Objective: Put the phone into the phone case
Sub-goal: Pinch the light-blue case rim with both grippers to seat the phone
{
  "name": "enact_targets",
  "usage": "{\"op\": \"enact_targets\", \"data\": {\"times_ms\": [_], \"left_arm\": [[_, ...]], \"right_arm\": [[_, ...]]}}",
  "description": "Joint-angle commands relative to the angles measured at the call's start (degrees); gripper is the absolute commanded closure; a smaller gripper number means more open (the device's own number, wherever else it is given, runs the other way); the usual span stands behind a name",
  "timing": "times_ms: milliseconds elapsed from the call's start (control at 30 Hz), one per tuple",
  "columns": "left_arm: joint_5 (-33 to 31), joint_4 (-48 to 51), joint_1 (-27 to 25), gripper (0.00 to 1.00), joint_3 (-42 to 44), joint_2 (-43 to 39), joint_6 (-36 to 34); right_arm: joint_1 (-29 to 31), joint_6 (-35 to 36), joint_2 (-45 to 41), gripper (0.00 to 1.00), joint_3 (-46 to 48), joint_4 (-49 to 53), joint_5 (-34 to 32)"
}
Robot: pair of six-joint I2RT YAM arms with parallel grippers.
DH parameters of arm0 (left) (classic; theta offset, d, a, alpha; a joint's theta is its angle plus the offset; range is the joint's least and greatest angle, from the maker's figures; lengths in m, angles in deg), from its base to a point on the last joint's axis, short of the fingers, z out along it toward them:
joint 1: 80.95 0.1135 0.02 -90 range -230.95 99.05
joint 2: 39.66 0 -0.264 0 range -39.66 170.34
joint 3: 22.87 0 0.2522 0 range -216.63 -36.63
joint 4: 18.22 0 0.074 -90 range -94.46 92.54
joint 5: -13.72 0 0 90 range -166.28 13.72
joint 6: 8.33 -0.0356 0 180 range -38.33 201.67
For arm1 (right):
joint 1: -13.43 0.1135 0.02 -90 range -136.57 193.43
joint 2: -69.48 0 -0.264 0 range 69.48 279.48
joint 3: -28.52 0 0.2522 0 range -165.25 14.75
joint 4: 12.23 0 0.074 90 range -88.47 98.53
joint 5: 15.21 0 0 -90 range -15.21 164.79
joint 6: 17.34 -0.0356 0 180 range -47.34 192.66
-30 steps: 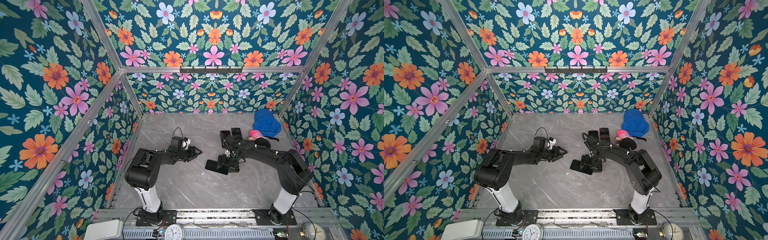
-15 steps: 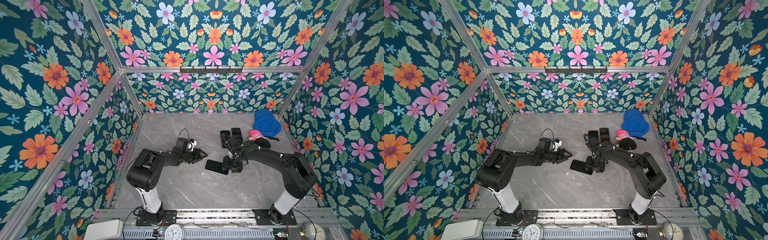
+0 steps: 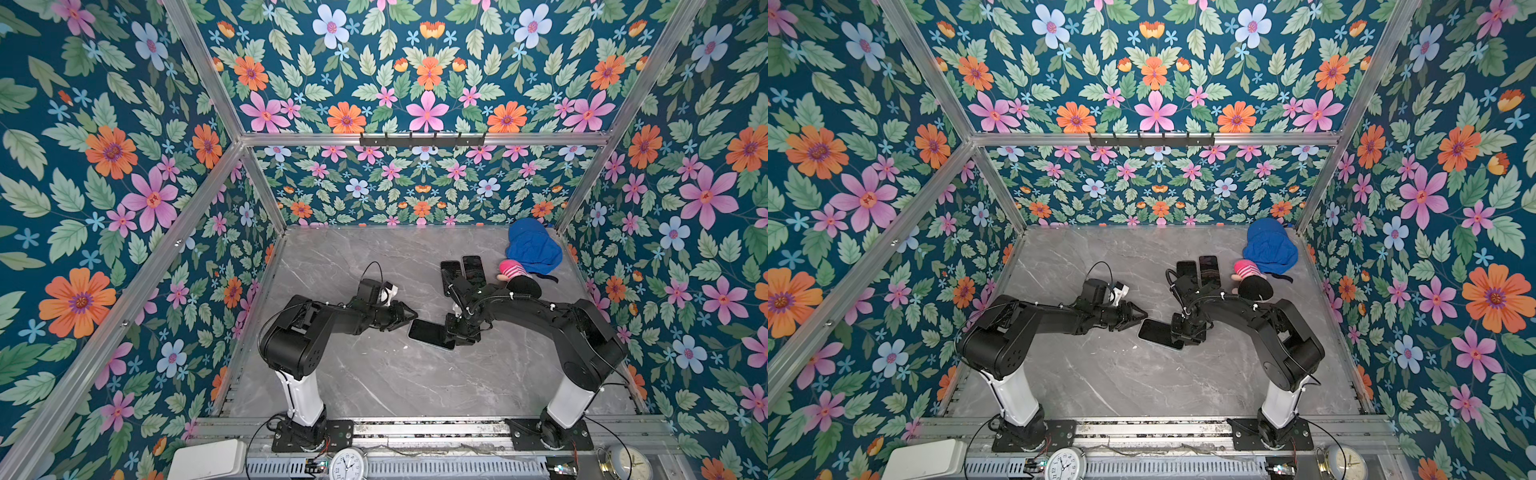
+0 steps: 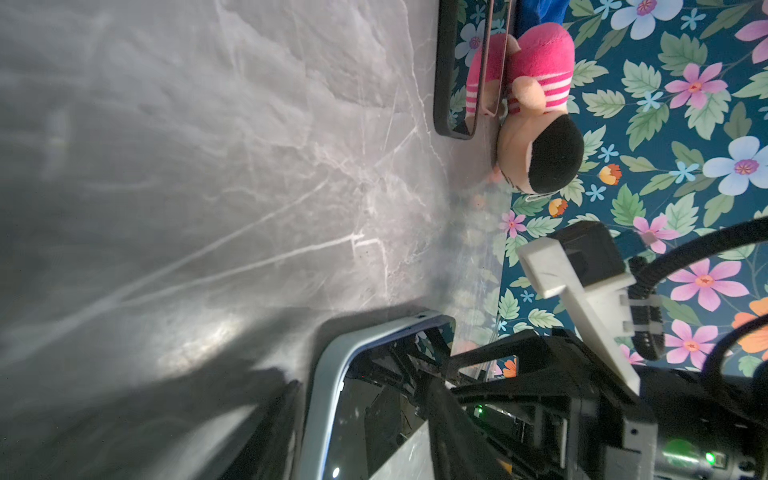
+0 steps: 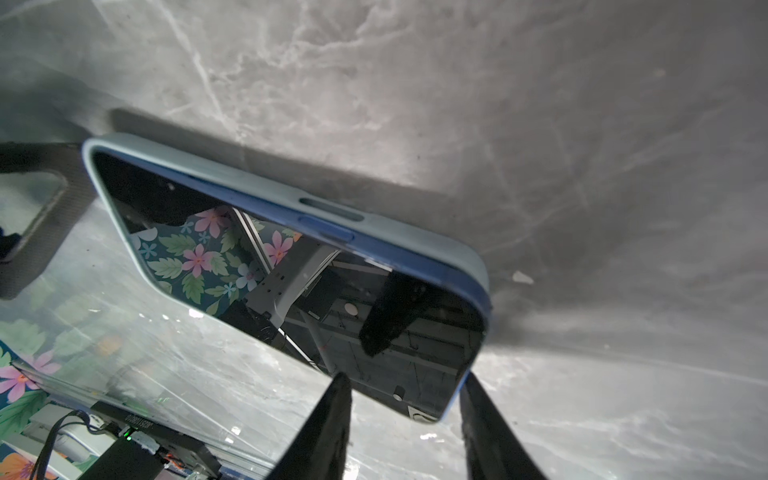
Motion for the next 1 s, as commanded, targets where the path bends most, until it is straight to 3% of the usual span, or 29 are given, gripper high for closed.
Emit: {"op": "enact_targets", "data": {"times_ms": [0, 267, 633, 700, 867, 967], "left_arm": [[0.6, -2.2, -0.6, 0.55, -0.1, 0.4, 1.0], [1.0, -6.0, -1.8, 0.64, 1.7, 1.0, 3.4], [1.5, -7.8, -1.9, 0.65, 2.4, 0.8, 4.2], [1.4, -6.6, -1.0, 0.62, 2.5, 0.0, 3.0], [-2.6, 9.9, 3.9, 0.34, 2.4, -6.5, -5.8], [-6.0, 17.1, 4.6, 0.28, 3.2, -11.1, -9.1]], "right_arm": [[0.0, -0.6, 0.2, 0.66, -0.2, -0.7, 1.0], [0.2, -1.8, 1.5, 0.83, 0.1, -3.8, 3.1], [1.2, -3.1, 2.8, 0.86, -0.1, -4.4, 3.7], [1.1, -1.9, 0.8, 0.79, -0.4, -1.5, 1.7], [-0.9, 4.8, -5.2, 0.62, -0.6, 4.7, -2.0], [-3.5, 10.2, -7.2, 0.55, 0.1, 2.2, -0.1]]}}
